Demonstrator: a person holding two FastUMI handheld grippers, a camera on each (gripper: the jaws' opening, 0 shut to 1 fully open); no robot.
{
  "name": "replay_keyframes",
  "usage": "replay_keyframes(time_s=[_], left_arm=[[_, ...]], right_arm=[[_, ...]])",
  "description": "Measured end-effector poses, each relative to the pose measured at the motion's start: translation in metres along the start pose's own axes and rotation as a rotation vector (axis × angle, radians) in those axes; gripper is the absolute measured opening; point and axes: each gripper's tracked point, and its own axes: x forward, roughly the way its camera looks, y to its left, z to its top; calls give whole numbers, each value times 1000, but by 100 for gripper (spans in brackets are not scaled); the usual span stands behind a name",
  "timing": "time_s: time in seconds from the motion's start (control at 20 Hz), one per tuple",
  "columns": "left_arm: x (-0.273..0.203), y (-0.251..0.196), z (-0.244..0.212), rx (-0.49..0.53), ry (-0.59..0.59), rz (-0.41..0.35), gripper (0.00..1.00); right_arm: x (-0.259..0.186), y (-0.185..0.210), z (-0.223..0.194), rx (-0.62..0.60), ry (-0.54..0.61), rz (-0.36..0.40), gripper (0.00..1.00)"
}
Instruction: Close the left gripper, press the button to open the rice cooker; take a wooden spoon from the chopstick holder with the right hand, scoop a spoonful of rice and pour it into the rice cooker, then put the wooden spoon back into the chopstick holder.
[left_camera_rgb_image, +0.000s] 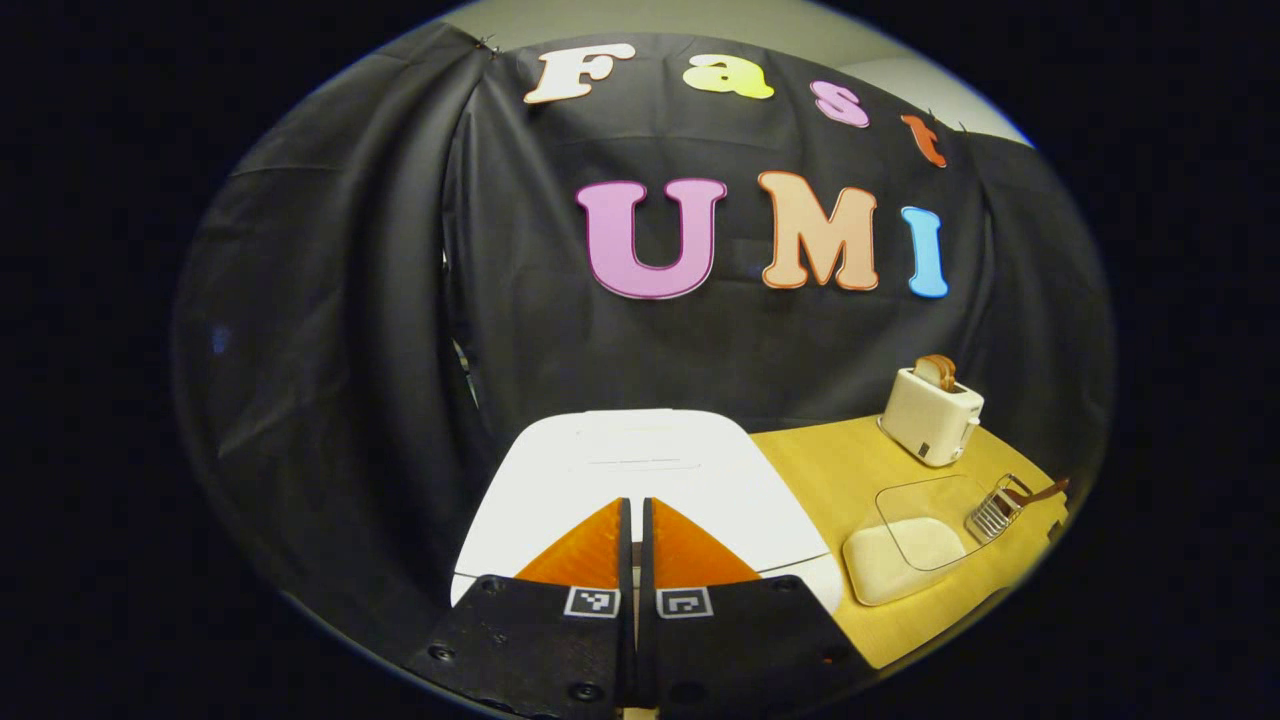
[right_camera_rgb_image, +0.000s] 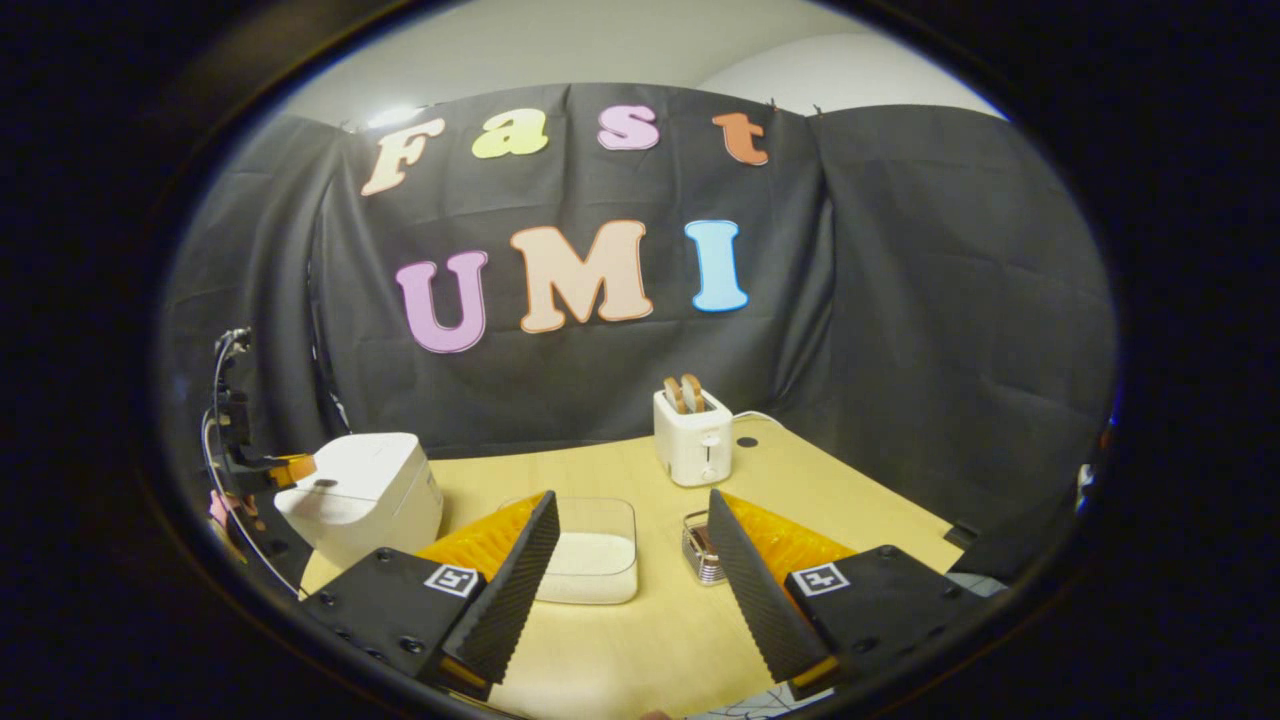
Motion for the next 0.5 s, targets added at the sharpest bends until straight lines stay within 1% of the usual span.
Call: replay_keyframes(time_s=[0.25, 0.5], left_arm=[[10, -2, -18, -3, 54, -15, 0], [10, -2, -12, 19, 39, -16, 0]], right_arm=[[-2, -4, -2, -6, 11, -26, 94], [-3, -8, -3, -14, 11, -42, 96]])
